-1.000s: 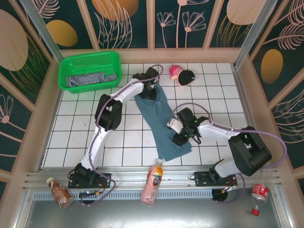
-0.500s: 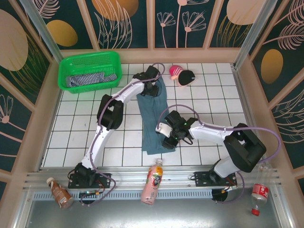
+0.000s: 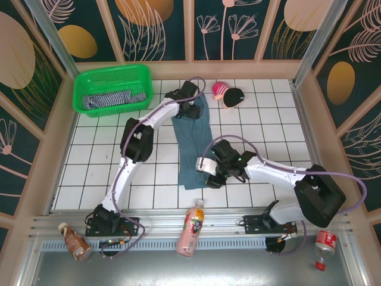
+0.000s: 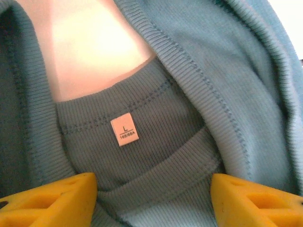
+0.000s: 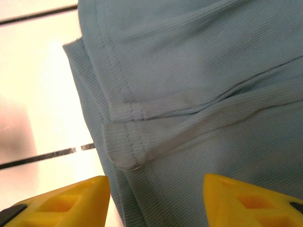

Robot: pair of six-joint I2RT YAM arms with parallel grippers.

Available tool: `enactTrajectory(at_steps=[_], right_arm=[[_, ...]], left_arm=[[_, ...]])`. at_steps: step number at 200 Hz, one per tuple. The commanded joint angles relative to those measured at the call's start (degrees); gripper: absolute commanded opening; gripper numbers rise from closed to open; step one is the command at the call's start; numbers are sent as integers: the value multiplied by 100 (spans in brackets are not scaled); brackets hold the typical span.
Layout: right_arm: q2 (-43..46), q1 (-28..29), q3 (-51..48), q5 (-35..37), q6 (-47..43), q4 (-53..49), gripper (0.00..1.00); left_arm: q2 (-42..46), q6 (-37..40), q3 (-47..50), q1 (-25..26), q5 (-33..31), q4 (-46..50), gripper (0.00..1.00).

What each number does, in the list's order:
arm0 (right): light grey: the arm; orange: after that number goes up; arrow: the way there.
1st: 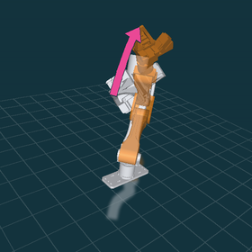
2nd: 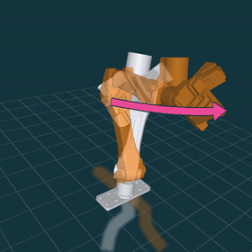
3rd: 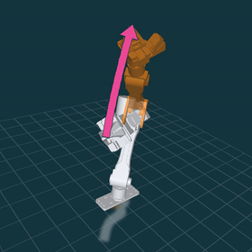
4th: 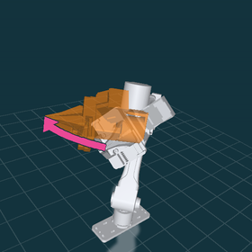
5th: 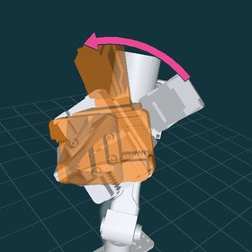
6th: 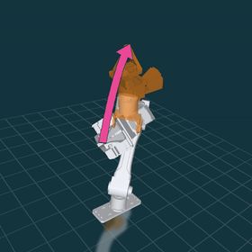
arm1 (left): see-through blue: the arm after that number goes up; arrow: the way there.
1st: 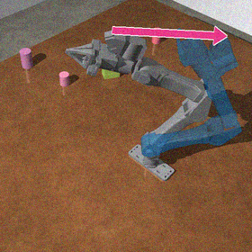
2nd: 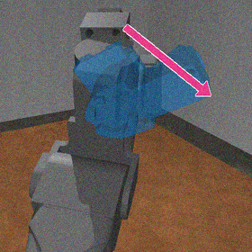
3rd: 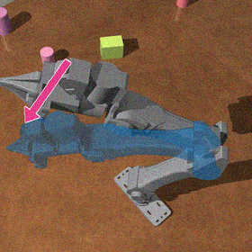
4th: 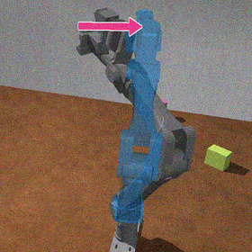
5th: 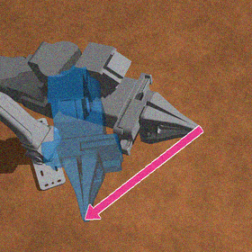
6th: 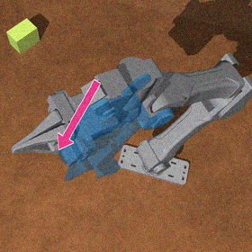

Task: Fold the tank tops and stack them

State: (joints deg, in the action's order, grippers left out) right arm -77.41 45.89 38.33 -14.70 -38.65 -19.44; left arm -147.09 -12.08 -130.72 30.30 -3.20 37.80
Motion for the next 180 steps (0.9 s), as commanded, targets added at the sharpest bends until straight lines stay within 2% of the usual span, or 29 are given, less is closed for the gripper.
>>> enactTrajectory(at_steps=[1, 41, 84, 130, 180], right_arm=[[42, 216, -193, -104, -382, 432, 56], [-316, 515, -229, 227, -393, 1227, 56], [-770, 636, -142, 406, -555, 1637, 56], [-972, 666, -86, 248, -488, 1316, 56], [-1229, 709, -78, 381, -257, 937, 51]], left_arm=[[719, 65, 27, -30, 137, 234, 69], [1476, 15, 356, -34, 9, 586, 71], [2298, -10, 1442, -104, -81, 609, 74], [2975, 23, 2655, -131, -154, 396, 75], [3423, -40, 3314, -152, -255, 262, 75]])
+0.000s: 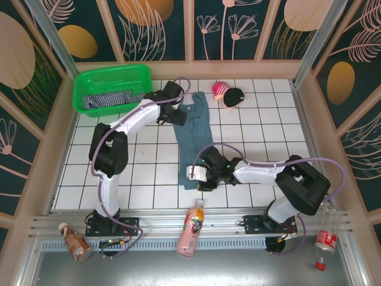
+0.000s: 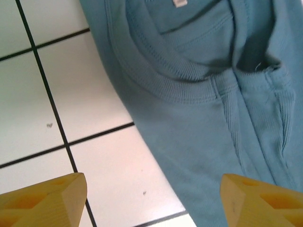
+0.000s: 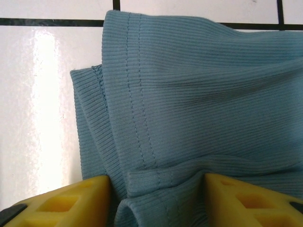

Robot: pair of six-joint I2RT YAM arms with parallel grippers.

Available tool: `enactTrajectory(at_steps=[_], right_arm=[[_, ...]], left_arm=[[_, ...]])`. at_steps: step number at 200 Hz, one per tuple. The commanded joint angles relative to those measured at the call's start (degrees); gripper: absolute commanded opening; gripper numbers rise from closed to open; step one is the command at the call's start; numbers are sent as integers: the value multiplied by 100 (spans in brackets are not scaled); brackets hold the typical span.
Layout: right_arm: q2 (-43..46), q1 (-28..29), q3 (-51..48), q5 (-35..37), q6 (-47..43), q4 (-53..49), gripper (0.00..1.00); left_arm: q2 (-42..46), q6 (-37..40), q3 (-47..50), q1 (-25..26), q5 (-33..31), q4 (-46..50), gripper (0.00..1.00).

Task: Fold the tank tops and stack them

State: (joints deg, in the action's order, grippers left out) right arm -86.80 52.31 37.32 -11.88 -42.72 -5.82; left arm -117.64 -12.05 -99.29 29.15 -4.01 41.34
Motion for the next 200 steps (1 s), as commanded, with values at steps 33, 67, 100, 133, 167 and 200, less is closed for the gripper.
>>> enactTrajectory(at_steps=[33, 67, 100, 133, 167, 200], right_arm=[[-538, 68, 237, 44, 446, -773, 35], [-371, 86, 359, -18, 617, -926, 20], [31, 75, 580, -348, 920, -1359, 14], [369, -31, 1026, -1093, 1271, -1863, 9], [315, -558, 1444, -1879, 1132, -2408, 9], [-288, -1263, 2333, -2057, 549, -2883, 9]], left_arm=[[874, -101, 541, -75, -319, -101, 76], [1400, -222, 1258, -180, -365, -171, 79], [1718, -299, 1724, -251, -390, -174, 79], [1872, -323, 1860, -274, -450, -156, 79], [1907, -311, 1869, -286, -502, -117, 79], [1910, -309, 1802, -313, -539, -62, 79]])
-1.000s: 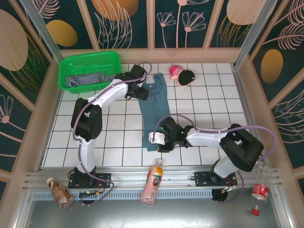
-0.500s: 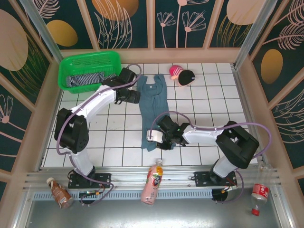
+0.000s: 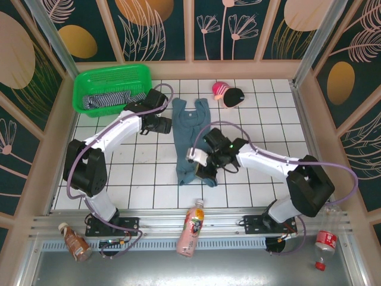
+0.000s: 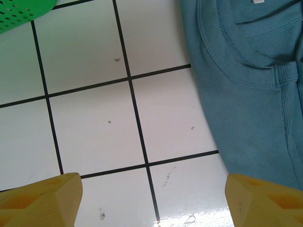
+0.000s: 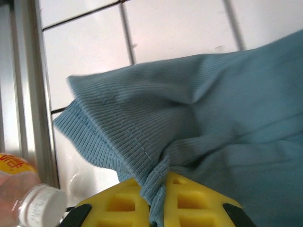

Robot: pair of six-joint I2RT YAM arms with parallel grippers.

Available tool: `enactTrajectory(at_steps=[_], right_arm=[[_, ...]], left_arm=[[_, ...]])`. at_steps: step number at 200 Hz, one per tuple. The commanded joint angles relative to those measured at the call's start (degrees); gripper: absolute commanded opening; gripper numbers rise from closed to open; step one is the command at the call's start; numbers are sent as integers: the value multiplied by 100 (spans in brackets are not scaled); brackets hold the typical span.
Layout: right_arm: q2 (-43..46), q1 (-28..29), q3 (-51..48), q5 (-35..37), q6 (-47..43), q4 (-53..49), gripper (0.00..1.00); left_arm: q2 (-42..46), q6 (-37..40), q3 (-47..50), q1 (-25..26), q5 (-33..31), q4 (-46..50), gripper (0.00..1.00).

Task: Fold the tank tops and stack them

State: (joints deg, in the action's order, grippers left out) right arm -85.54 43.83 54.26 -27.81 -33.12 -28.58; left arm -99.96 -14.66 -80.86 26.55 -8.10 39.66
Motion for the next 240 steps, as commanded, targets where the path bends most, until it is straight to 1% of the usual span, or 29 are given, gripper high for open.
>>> enactTrajectory(at_steps=[1, 15, 65, 85, 90, 123, 128, 147, 168, 190, 218, 240], right_arm=[[-430, -444, 678, -476, -421, -619, 9], [-738, -700, 1063, -595, -516, -694, 9], [-1698, -1085, 2185, -381, -915, -782, 10], [-2019, -1195, 2589, -433, -1016, -797, 10], [-2113, -1216, 2712, -459, -1028, -819, 10], [-2639, -1219, 3364, -561, -1125, -970, 9], [-2722, -1385, 3452, -582, -1132, -1003, 9], [-2982, -1421, 3664, -555, -1168, -1045, 10], [-3236, -1421, 3817, -572, -1183, -985, 11], [-3344, -1429, 3791, -354, -1187, -649, 12], [-3594, -1465, 4039, -307, -1184, -505, 15], [-3719, -1500, 4062, -66, -1125, -330, 19]], left_arm=[[143, -48, -46, -53, -130, 105, 79], [144, -31, -117, -61, -145, 146, 79], [143, 24, -194, -106, -175, 282, 80], [144, 25, -134, -123, -148, 281, 80], [310, 25, -124, -129, -147, 284, 80], [414, -17, 0, -157, -140, 293, 80], [423, -20, 27, -158, -142, 298, 80], [468, -53, 95, -167, -98, 321, 80], [513, -102, 205, -167, 94, 233, 80], [530, -201, 343, -167, 386, 154, 79], [582, -429, 624, -167, 945, -112, 79], [647, -651, 849, -167, 1434, -294, 78]])
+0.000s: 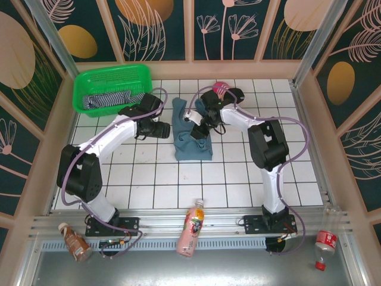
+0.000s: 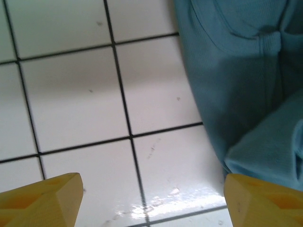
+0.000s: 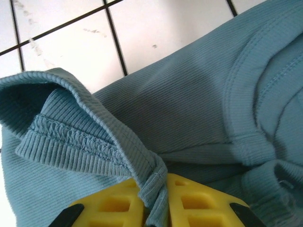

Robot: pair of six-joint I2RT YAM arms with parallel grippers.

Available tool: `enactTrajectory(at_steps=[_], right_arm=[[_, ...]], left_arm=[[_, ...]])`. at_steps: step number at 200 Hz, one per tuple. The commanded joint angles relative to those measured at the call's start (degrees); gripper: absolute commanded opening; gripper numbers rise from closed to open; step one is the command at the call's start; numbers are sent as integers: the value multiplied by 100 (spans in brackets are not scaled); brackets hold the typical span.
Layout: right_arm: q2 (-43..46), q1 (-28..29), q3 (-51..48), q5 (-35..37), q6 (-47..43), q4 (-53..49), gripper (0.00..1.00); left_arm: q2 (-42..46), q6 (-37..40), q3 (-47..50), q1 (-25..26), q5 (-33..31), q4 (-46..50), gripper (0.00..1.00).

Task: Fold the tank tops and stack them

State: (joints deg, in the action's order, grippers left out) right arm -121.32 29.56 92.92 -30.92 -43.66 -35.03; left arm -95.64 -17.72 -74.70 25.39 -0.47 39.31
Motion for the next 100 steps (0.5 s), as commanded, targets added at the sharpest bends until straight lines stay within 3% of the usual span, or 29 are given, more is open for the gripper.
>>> enactTrajectory(at_steps=[1, 39, 100], right_arm=[[-139, -77, 193, 258, -63, 327, 19], [74, -123, -19, 839, 187, 1013, 36], [1059, -305, -826, 1414, 611, 1731, 40]], left_arm=[[218, -359, 248, -51, 693, -267, 78], [496, -981, 950, -2, 1548, -870, 75], [93, -1405, 1273, 398, 1882, -1612, 68]])
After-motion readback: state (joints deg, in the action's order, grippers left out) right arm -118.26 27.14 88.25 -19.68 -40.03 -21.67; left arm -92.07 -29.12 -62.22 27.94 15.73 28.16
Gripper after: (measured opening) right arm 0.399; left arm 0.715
